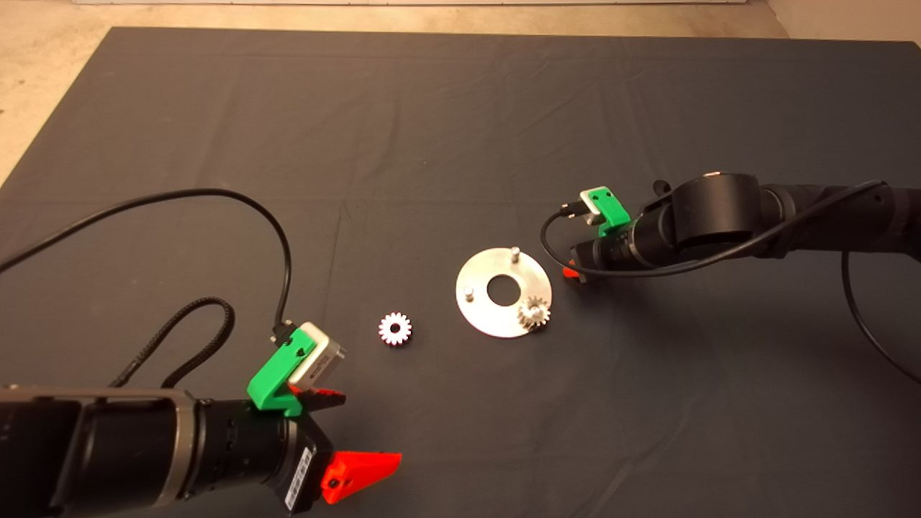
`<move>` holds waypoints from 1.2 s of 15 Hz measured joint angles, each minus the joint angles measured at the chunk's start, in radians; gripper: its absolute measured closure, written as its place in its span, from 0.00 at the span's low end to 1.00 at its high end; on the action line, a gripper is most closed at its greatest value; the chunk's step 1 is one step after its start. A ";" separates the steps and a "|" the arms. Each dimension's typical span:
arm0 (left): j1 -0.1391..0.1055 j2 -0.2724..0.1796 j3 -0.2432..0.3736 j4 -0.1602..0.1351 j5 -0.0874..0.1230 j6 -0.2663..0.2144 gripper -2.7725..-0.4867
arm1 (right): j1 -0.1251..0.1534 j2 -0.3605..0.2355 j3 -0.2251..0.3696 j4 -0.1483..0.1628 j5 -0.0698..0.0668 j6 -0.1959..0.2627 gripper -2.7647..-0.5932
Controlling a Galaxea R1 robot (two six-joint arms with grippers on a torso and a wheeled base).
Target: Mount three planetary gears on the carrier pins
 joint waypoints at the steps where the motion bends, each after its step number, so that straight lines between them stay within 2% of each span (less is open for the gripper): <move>1: 0.000 -0.001 0.000 0.000 -0.003 0.000 0.07 | 0.000 0.000 0.000 0.000 0.000 -0.008 0.64; 3: 0.000 -0.002 0.000 0.000 -0.006 0.000 0.07 | 0.000 0.000 0.000 0.000 0.000 -0.010 0.65; 5: 0.000 -0.007 0.000 0.000 -0.016 0.000 0.07 | 0.000 -0.002 -0.001 0.000 -0.003 -0.010 0.71; 8: 0.000 -0.027 0.000 0.000 -0.019 0.000 0.07 | 0.000 -0.003 -0.001 0.000 -0.003 -0.010 0.71; 10: 0.000 -0.028 0.000 0.000 -0.020 0.000 0.07 | 0.000 -0.002 -0.002 0.000 -0.003 -0.010 0.74; 18: 0.000 -0.028 0.000 0.000 -0.020 0.000 0.07 | 0.000 -0.002 -0.002 0.000 -0.003 -0.013 0.77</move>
